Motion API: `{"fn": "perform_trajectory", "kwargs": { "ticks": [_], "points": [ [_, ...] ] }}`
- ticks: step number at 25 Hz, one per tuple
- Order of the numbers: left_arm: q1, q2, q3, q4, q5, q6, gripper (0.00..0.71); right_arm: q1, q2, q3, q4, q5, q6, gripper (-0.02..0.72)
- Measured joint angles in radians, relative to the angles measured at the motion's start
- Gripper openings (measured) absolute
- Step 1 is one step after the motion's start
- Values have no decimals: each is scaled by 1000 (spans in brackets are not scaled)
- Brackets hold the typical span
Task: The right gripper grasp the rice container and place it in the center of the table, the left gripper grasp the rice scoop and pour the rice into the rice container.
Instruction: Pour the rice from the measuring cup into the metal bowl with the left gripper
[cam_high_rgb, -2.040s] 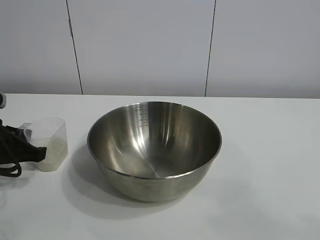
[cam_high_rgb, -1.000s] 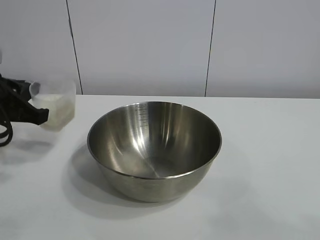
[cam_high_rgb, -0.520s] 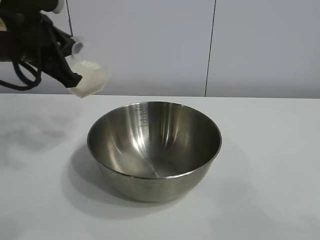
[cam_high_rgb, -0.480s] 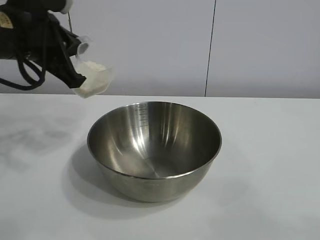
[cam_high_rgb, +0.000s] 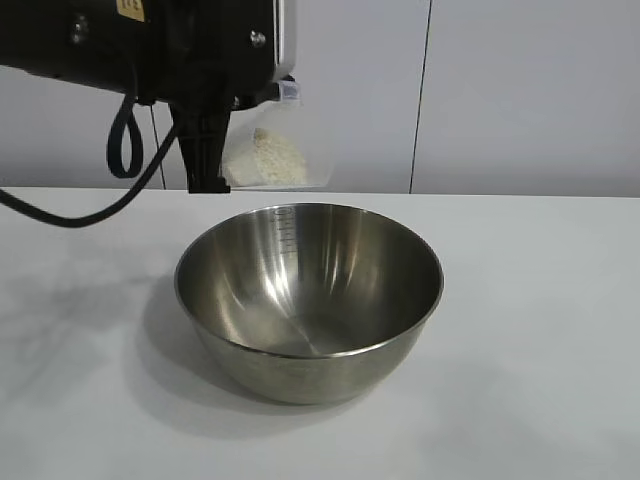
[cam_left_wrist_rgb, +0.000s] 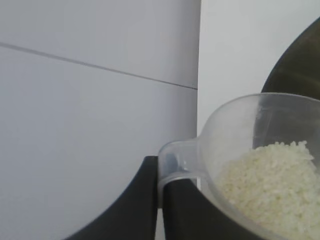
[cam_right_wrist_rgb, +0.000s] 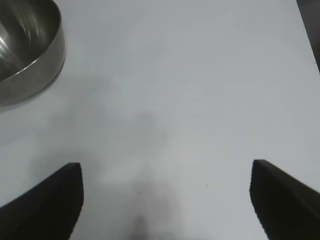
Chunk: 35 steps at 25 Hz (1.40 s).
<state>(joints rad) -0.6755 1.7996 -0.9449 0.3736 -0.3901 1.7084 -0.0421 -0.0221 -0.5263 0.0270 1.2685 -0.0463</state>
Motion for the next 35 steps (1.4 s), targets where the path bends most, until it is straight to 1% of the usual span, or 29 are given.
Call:
{"fn": "perform_trajectory", "kwargs": {
  "ticks": [2, 4, 9, 14, 16, 18, 22, 24, 35],
  "points": [
    [0, 5, 0, 28, -8, 64, 9, 0, 0, 0, 0, 0, 0, 621],
    [0, 5, 0, 29, -22, 84, 9, 0, 0, 0, 0, 0, 0, 621],
    [3, 5, -1, 32, -30, 94, 9, 0, 0, 0, 0, 0, 0, 621],
    [15, 5, -1, 31, -84, 96, 9, 0, 0, 0, 0, 0, 0, 621],
    [19, 5, -1, 22, -89, 101, 9, 0, 0, 0, 0, 0, 0, 621],
    [22, 5, -1, 22, -89, 156, 9, 0, 0, 0, 0, 0, 0, 621],
    [22, 5, -1, 22, -80, 387, 9, 0, 0, 0, 0, 0, 0, 621],
    [22, 5, -1, 22, -69, 430, 9, 0, 0, 0, 0, 0, 0, 621],
    [22, 5, -2, 21, -61, 450, 9, 0, 0, 0, 0, 0, 0, 621]
  ]
}}
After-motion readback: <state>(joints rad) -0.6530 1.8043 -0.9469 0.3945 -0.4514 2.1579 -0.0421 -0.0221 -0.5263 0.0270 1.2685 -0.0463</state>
